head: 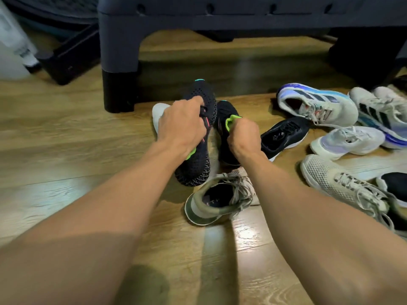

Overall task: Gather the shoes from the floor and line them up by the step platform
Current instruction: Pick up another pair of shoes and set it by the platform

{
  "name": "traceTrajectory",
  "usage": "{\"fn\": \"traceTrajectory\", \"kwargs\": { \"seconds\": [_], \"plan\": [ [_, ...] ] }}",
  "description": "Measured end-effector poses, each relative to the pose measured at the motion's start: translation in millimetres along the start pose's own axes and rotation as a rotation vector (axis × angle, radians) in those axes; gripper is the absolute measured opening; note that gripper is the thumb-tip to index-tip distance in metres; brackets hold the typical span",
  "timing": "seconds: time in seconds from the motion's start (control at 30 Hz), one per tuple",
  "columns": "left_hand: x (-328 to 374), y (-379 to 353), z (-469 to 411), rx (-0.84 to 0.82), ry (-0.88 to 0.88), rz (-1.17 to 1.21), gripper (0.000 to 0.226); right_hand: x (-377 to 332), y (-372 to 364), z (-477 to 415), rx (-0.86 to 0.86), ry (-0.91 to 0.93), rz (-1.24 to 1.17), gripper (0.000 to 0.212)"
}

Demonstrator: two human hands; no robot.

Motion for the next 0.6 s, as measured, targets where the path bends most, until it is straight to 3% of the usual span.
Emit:
{"fn": "traceTrajectory", "kwargs": {
  "seconds": [0.27,0.43,0.6],
  "plan": [
    [-90.4,63.6,50.6,0.147,0.347,0.126,0.033,-70.9,87.6,4.5,0.158,0.015,-0.123,0.018],
    [-148.1,80.7,89.2,0.034,0.437,-0.003,0.034,-160.9,99.8,48.4,0.114,0.298,-0.189,0.016],
    [-189.3,76.9,135.1,-0.086,0.505,-0.134,0.036,-212.5,79.1,95.1,0.092,0.617,-0.062,0.022]
  ]
}}
Point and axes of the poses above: each hand's wrist, its own z-axis away from the middle knuckle, its own y-axis out of the back of the hand, x = y × z, the point moved 3 cm from there along -z, towards the middle knuckle, and after that the axes turned 1 degree about -y, right-handed, at the moved point
